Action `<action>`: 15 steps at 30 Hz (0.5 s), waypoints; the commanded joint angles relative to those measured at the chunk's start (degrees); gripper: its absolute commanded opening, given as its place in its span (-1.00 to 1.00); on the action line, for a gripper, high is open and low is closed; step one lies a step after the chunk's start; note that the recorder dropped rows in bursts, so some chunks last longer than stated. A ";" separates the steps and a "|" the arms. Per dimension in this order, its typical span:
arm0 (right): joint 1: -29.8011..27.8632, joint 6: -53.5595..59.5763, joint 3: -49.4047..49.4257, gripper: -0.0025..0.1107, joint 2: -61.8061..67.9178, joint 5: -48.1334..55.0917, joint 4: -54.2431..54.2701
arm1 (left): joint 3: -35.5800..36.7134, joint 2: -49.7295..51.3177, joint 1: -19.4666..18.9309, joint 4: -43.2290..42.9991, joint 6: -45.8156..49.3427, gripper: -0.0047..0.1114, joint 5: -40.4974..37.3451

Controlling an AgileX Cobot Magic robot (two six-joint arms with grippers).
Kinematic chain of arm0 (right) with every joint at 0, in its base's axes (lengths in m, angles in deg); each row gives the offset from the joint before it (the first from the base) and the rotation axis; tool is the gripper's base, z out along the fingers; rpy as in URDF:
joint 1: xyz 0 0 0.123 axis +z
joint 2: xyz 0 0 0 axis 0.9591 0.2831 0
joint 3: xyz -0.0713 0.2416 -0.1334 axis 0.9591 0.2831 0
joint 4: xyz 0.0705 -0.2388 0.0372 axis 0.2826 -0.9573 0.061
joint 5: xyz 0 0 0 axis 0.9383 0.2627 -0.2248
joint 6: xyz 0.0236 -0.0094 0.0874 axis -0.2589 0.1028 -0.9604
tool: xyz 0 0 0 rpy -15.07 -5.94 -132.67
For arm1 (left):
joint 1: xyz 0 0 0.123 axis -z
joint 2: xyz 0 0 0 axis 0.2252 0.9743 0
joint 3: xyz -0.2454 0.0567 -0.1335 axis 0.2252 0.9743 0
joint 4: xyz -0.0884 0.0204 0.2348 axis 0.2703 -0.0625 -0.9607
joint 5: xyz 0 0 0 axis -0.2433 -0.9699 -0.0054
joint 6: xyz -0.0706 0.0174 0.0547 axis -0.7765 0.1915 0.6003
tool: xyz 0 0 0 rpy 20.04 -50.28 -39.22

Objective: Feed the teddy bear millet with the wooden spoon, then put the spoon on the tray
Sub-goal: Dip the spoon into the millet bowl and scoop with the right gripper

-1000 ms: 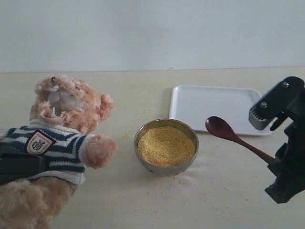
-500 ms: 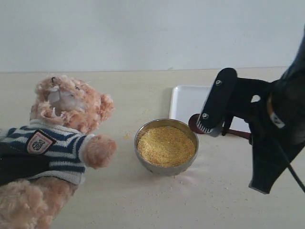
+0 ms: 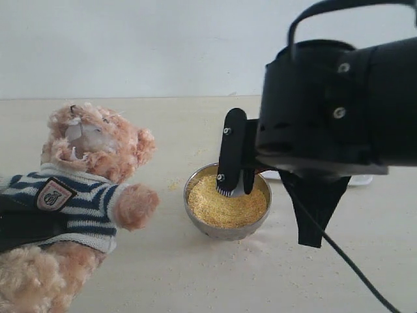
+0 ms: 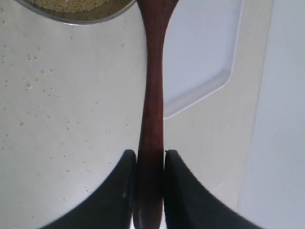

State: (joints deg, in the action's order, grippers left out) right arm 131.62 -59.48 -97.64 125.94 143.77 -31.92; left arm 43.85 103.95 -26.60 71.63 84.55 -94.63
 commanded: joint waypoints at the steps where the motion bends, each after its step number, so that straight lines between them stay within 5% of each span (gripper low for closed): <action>1: 1.54 0.48 -0.87 -0.96 2.83 2.23 -2.84 | 0.17 0.04 -0.07 1.35 0.41 -0.83 -0.71; 15: 3.24 0.76 -0.87 -0.96 8.77 2.89 -7.97 | 0.17 0.04 -0.07 1.35 0.41 -0.83 -0.71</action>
State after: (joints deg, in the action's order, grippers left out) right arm 134.63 -59.09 -98.14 134.13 146.18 -38.36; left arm 43.85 103.95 -26.60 71.63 84.55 -94.63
